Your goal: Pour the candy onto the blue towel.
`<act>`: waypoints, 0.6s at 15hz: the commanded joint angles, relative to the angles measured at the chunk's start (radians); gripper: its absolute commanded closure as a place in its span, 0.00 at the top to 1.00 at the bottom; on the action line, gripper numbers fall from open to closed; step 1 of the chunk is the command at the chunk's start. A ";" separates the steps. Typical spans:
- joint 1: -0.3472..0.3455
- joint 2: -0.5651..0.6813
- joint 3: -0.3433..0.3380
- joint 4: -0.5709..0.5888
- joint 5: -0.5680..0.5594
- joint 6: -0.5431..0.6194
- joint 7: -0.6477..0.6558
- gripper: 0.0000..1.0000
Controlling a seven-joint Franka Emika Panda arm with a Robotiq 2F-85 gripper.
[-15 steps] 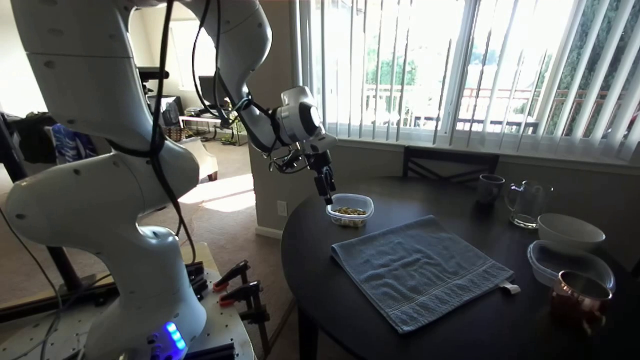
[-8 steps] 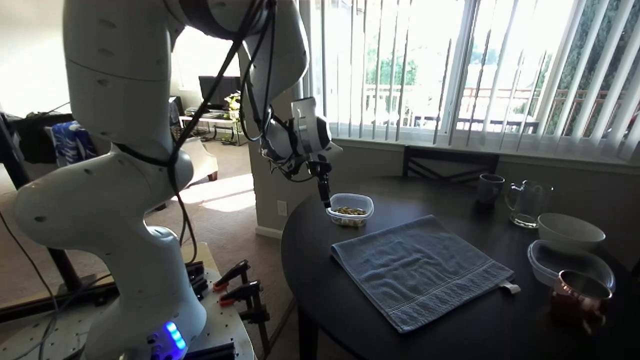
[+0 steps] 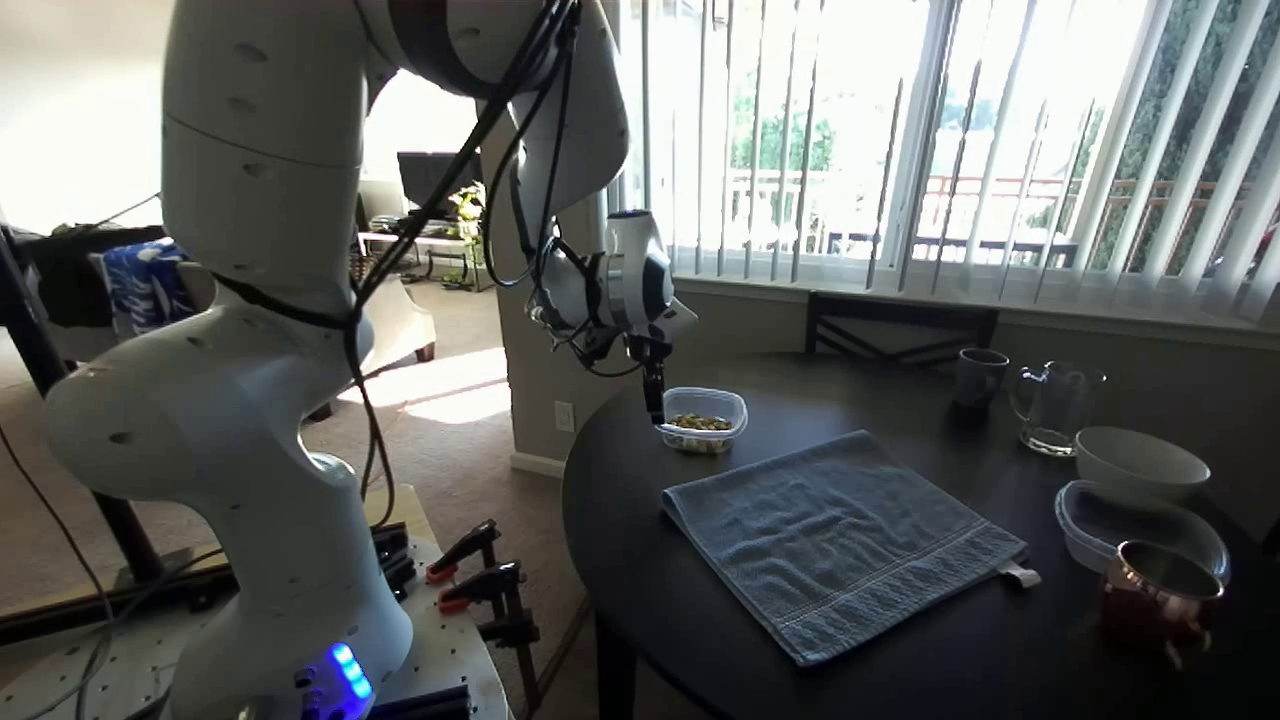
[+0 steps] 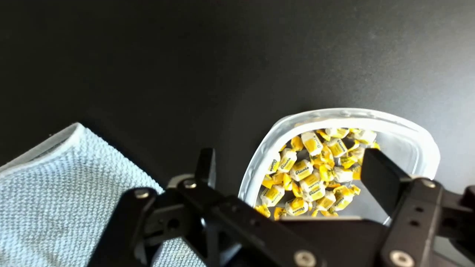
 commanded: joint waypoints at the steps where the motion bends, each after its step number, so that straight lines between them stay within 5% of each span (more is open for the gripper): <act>1: 0.066 0.045 -0.109 0.050 -0.042 -0.006 0.009 1.00; 7: 0.140 0.164 -0.232 0.154 -0.103 -0.003 0.004 1.00; 9: 0.171 0.198 -0.257 0.192 -0.115 -0.009 0.001 0.73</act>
